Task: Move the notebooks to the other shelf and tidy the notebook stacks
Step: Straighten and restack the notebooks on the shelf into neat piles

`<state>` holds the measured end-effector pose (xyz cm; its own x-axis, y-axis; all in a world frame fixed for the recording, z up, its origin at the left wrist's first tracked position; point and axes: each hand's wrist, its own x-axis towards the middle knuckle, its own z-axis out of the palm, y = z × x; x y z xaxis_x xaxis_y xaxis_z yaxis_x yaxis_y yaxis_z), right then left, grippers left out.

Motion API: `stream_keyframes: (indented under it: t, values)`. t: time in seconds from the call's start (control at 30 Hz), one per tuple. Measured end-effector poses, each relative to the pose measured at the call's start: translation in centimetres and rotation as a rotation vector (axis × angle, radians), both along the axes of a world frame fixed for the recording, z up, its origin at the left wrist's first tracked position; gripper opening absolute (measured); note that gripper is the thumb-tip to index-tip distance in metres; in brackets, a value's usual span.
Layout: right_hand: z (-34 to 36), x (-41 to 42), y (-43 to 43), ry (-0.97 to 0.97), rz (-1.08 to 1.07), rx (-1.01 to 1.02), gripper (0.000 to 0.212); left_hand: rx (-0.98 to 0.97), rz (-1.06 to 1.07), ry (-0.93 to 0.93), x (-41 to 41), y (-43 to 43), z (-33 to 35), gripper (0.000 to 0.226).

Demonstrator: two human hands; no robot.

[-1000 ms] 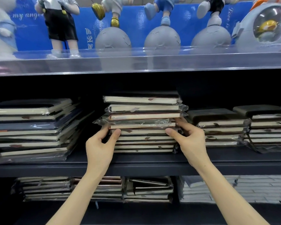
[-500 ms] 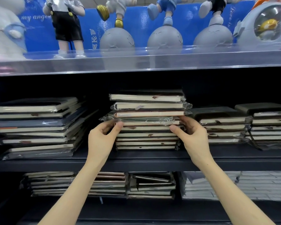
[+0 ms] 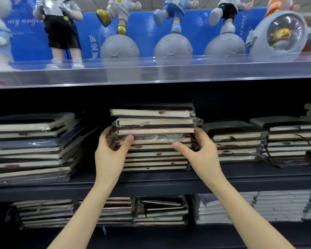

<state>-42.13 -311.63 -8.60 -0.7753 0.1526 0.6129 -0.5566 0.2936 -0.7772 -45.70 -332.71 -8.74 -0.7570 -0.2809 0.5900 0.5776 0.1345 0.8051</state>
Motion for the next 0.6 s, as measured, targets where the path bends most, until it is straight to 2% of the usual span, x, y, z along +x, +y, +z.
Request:
stream_keyframes:
  t: [0.1, 0.17, 0.3, 0.4, 0.47, 0.6]
  values:
    - [0.0, 0.4, -1.0, 0.051, -0.076, 0.044, 0.039, -0.004, 0.076, 0.038, -0.3, 0.4, -0.2, 0.055]
    - [-0.1, 0.3, -1.4, 0.106, -0.121, 0.065, 0.034, -0.009, 0.112, 0.049, -0.3, 0.7, -0.2, 0.052]
    - [-0.2, -0.1, -0.7, 0.118, -0.074, -0.001, 0.037, -0.018, 0.102, 0.040, 0.2, 0.6, -0.2, 0.054]
    - [-0.1, 0.0, -0.1, 0.086, 0.020, -0.028, 0.038, 0.050, -0.020, -0.013, 0.7, 0.3, 0.3, 0.061]
    - [0.1, 0.0, -0.1, 0.061, 0.035, -0.036, 0.052, 0.115, -0.086, -0.019, 0.5, 0.1, 0.5, 0.062]
    - [0.4, -0.4, -0.1, 0.001, 0.009, 0.002, 0.053, 0.030, -0.058, 0.008, -0.1, -0.5, 0.2, 0.056]
